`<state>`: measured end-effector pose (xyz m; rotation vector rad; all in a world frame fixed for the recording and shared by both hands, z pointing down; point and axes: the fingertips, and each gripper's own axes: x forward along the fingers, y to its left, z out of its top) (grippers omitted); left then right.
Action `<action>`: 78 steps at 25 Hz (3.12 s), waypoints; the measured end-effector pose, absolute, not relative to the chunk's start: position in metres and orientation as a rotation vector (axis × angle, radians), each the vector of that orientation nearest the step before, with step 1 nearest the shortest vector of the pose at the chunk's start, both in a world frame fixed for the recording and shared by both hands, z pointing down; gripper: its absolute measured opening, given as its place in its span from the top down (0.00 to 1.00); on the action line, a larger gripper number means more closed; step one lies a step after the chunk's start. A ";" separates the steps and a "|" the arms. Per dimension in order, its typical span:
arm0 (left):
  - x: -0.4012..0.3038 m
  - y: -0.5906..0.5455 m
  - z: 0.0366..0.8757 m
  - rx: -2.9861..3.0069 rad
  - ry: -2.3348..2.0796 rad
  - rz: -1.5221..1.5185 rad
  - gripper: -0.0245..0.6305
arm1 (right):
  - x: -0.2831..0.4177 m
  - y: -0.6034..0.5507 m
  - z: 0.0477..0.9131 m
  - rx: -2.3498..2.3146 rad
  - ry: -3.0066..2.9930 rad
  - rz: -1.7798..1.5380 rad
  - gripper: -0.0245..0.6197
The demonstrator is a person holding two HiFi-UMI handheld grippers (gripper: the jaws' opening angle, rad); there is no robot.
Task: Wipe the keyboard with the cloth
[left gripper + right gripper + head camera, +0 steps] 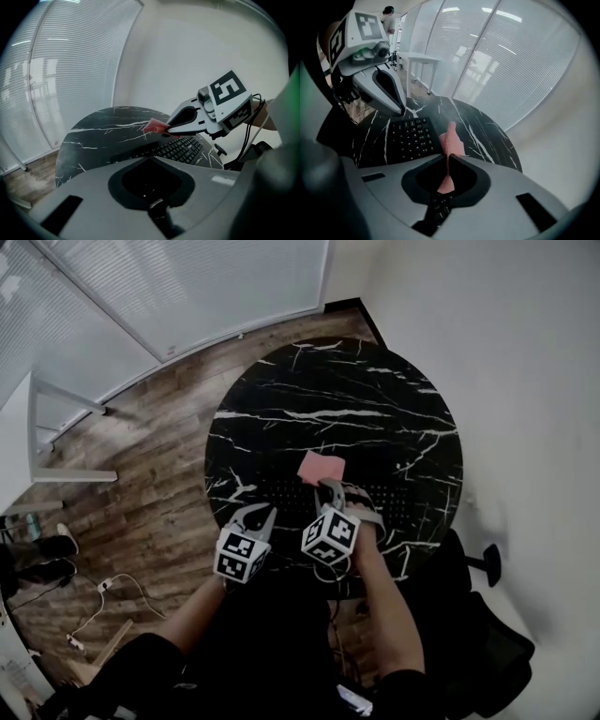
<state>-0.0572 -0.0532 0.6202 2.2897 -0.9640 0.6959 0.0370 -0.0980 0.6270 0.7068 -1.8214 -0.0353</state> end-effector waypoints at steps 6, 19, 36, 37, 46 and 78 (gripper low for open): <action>-0.047 -0.068 0.639 2.259 -0.948 0.730 0.97 | 0.048 -0.108 0.674 0.623 -1.801 0.030 0.95; -0.049 -0.074 0.654 2.215 -0.965 0.740 0.97 | 0.048 -0.104 0.700 0.548 -1.804 0.093 0.95; -0.064 -0.039 0.653 2.220 -0.959 0.760 0.97 | 0.044 -0.054 0.706 0.558 -1.788 0.150 0.95; -0.064 -0.035 0.653 2.219 -0.957 0.762 0.97 | 0.044 -0.050 0.706 0.558 -1.786 0.151 0.95; -0.067 -0.007 0.651 2.239 -0.938 0.770 0.97 | 0.036 -0.013 0.710 0.582 -1.789 0.186 0.95; -0.029 0.036 0.570 2.513 -0.810 0.611 0.97 | 0.061 0.024 0.579 1.102 -1.734 0.033 0.95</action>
